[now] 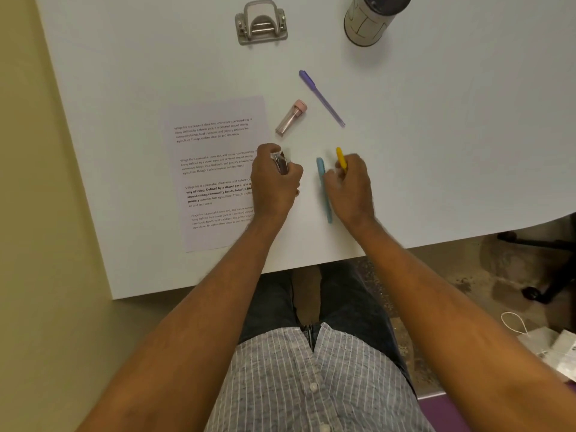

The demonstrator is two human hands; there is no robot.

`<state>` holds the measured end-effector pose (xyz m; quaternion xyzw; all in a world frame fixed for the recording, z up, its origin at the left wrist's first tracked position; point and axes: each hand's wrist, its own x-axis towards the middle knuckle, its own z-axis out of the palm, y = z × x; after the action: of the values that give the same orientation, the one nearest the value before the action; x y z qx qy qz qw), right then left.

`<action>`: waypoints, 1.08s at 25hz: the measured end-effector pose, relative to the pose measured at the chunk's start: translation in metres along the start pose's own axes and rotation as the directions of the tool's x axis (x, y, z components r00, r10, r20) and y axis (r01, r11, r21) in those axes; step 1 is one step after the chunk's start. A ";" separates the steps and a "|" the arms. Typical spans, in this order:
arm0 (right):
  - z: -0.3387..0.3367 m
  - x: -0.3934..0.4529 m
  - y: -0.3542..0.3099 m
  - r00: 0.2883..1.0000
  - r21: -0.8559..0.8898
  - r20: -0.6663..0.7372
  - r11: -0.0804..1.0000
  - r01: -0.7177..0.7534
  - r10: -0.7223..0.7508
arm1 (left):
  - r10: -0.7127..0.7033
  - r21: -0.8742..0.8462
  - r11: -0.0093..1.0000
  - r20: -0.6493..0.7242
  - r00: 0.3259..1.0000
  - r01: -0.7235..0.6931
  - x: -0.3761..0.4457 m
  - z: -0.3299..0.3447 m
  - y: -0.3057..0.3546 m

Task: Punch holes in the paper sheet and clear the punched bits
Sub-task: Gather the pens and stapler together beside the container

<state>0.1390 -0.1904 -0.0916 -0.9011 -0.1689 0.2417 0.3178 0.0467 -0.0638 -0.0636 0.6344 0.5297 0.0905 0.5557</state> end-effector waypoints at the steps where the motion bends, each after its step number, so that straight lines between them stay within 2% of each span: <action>1: 0.003 -0.007 0.002 1.000 -0.024 0.027 1.000 -0.010 0.011 | -0.014 -0.032 0.999 -0.013 1.000 0.014 0.005 0.000 0.002; 6: 0.012 -0.010 0.008 0.998 -0.149 0.052 0.988 0.046 -0.038 | 0.026 0.032 0.999 -0.016 1.000 -0.026 0.028 0.003 0.016; 10: 0.005 0.009 -0.003 0.999 -0.125 0.049 0.992 0.027 -0.021 | 0.013 0.065 0.998 -0.059 0.998 -0.009 0.044 0.013 0.023; 13: -0.006 0.035 -0.021 0.997 -0.084 0.070 0.996 0.020 -0.014 | 0.068 0.166 0.985 -0.109 0.992 -0.049 0.061 0.019 0.027; 17: -0.015 0.081 -0.043 0.992 -0.148 0.029 0.981 0.128 -0.125 | 0.162 0.407 0.905 -0.070 0.984 -0.120 0.083 0.029 0.033; 20: -0.010 0.112 -0.048 0.981 -0.272 0.056 0.943 0.193 -0.185 | 0.150 0.521 0.847 -0.040 0.988 -0.108 0.095 0.033 0.034; 23: -0.004 0.129 -0.044 0.978 -0.372 0.127 0.906 0.200 -0.164 | 0.167 0.583 0.805 -0.041 0.985 -0.112 0.099 0.035 0.036; 27: -0.005 0.132 -0.043 0.976 -0.369 0.113 0.904 0.215 -0.186 | 0.185 0.592 0.799 -0.079 0.980 -0.103 0.098 0.040 0.042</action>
<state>0.2445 -0.1008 -0.1038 -0.9136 -0.3159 0.2041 0.1545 0.1402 -0.0052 -0.0905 0.8054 0.5177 0.0073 0.2886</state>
